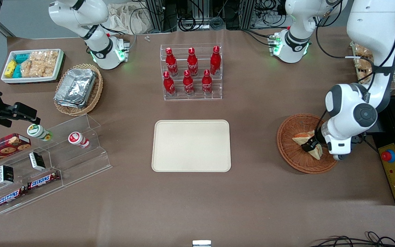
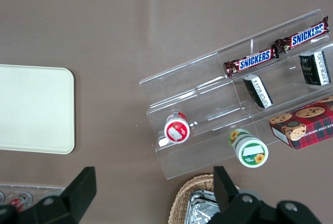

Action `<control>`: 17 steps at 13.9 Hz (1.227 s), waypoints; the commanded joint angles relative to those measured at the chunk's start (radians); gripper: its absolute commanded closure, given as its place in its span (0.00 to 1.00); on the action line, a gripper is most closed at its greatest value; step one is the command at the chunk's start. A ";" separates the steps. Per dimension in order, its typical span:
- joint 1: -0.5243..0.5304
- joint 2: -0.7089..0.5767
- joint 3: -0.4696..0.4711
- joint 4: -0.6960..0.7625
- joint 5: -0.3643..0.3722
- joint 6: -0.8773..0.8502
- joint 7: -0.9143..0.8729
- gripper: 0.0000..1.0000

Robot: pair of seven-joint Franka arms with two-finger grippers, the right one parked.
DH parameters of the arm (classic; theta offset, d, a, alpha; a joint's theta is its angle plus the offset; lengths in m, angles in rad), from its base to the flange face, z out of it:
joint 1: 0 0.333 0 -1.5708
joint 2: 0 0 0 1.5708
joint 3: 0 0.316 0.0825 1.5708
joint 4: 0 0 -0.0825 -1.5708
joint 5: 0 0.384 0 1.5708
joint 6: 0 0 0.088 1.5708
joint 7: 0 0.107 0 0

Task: Place sandwich from basket to tray
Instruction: 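Lower the open left gripper onto the wrapped sandwich in the basket, then close the left gripper on the sandwich and lift it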

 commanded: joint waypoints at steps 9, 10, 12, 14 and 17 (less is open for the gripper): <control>0.002 -0.123 -0.005 0.058 0.053 -0.218 -0.009 1.00; -0.007 -0.154 -0.012 0.104 0.044 -0.318 0.018 1.00; -0.020 -0.188 -0.066 0.188 0.021 -0.464 0.073 1.00; -0.020 -0.190 -0.143 0.262 -0.028 -0.547 0.103 1.00; -0.020 -0.203 -0.260 0.296 -0.031 -0.553 0.185 1.00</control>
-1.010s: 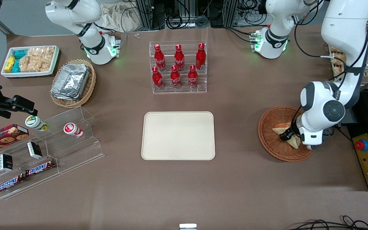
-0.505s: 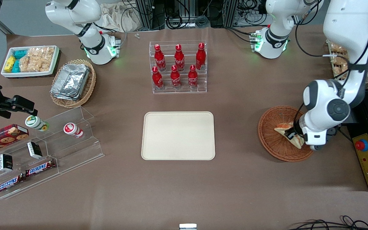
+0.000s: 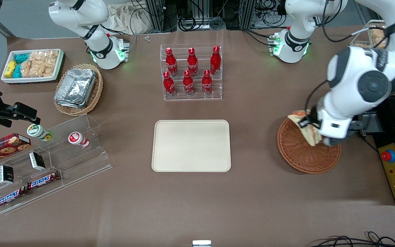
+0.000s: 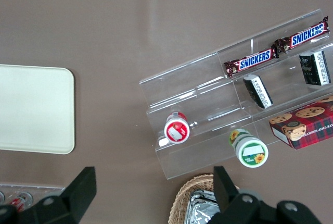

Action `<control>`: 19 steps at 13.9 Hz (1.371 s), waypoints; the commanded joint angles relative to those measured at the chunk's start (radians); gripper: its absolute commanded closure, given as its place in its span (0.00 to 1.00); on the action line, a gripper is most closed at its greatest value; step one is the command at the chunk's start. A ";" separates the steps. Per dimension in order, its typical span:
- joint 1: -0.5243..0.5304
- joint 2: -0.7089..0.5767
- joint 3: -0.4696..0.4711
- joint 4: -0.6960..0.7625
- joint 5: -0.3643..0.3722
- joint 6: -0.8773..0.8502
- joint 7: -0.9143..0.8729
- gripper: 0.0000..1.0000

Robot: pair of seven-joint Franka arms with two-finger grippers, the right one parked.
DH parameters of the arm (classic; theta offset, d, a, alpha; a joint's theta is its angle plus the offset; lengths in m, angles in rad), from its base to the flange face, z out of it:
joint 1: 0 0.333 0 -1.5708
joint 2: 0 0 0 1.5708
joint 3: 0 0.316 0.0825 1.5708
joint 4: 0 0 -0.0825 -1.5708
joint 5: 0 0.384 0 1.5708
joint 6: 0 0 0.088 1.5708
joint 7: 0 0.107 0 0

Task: Place sandwich from basket to tray
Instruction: 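Carry the sandwich with the left gripper over the cream tray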

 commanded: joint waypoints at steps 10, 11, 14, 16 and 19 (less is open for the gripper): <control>-0.074 0.132 -0.265 0.072 -0.062 0.210 0.083 1.00; -0.092 0.174 -0.265 0.072 -0.036 0.250 0.080 1.00; -0.146 0.293 -0.265 0.080 0.079 0.381 -0.021 1.00; -0.155 0.362 -0.265 0.091 0.130 0.439 -0.064 0.99; -0.194 0.441 -0.262 0.111 0.134 0.473 -0.067 0.92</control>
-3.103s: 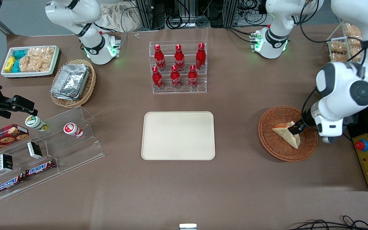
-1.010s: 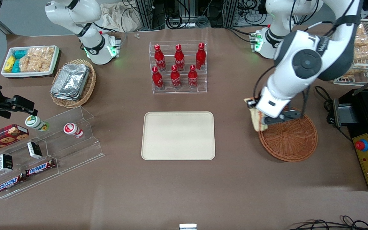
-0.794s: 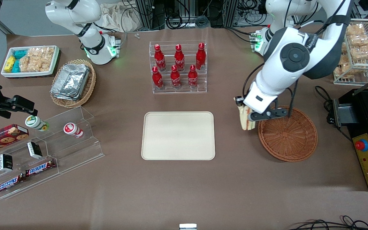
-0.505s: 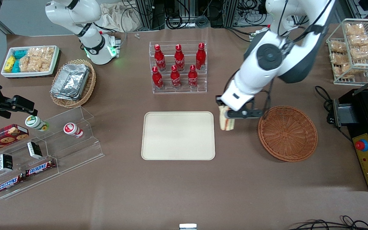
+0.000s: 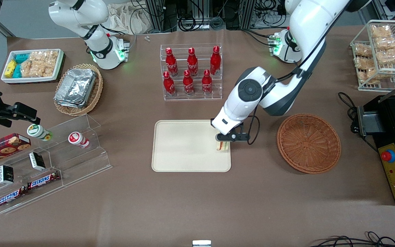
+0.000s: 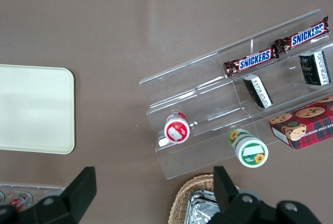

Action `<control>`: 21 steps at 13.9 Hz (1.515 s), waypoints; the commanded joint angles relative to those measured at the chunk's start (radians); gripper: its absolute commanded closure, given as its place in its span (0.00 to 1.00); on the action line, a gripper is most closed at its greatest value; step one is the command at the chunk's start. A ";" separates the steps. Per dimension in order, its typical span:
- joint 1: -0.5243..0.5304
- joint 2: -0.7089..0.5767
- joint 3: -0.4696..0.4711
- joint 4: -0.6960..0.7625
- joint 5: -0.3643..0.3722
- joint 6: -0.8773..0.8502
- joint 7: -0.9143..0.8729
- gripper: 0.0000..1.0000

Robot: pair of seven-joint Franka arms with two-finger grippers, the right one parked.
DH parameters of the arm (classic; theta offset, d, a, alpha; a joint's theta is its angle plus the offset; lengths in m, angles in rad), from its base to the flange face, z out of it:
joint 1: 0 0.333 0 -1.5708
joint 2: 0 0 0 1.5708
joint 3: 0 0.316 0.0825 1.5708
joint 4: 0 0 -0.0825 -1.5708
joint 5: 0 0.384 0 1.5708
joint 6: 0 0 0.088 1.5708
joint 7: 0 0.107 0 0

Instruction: Place sandwich from basket to tray

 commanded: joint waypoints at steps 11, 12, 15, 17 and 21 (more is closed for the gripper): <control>-0.023 0.136 0.009 0.081 0.229 0.036 -0.174 0.00; -0.023 0.086 0.010 0.092 0.218 0.030 -0.291 0.00; 0.016 -0.076 0.006 0.100 0.213 -0.145 -0.348 0.00; 0.030 -0.163 0.007 0.103 0.163 -0.258 -0.277 0.00; 0.152 -0.294 0.010 0.107 0.053 -0.421 -0.055 0.00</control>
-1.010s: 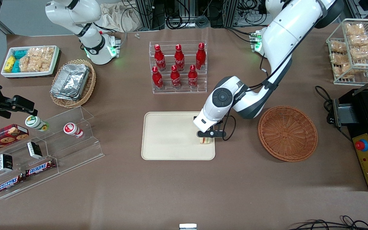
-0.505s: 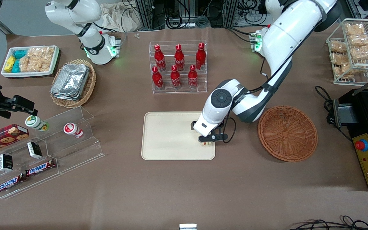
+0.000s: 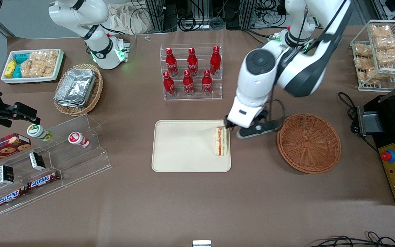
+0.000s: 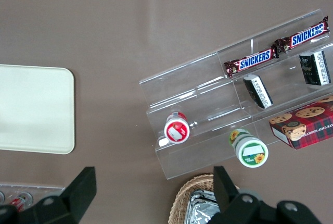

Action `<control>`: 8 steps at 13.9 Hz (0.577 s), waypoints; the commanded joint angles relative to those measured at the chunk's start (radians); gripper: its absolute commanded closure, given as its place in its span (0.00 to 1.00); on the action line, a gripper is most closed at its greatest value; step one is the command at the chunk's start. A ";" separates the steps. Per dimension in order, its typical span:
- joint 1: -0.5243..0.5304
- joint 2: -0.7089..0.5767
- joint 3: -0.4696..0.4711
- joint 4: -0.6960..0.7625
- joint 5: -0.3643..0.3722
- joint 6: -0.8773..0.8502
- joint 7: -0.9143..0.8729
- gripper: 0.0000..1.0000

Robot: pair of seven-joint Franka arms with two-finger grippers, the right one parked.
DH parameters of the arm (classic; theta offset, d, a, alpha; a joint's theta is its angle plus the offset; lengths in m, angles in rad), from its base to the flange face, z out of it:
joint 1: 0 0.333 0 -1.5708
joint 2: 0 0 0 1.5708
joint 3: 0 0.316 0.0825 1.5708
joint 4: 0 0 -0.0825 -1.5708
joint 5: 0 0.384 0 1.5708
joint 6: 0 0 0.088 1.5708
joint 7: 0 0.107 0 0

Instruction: Place sandwich from basket to tray

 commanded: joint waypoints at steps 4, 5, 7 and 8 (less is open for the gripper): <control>0.224 -0.176 0.003 0.000 -0.209 -0.199 0.351 0.00; 0.254 -0.198 0.003 0.009 -0.225 -0.214 0.387 0.00; 0.313 -0.242 0.005 0.012 -0.246 -0.312 0.479 0.00; 0.346 -0.276 0.008 0.012 -0.266 -0.364 0.568 0.00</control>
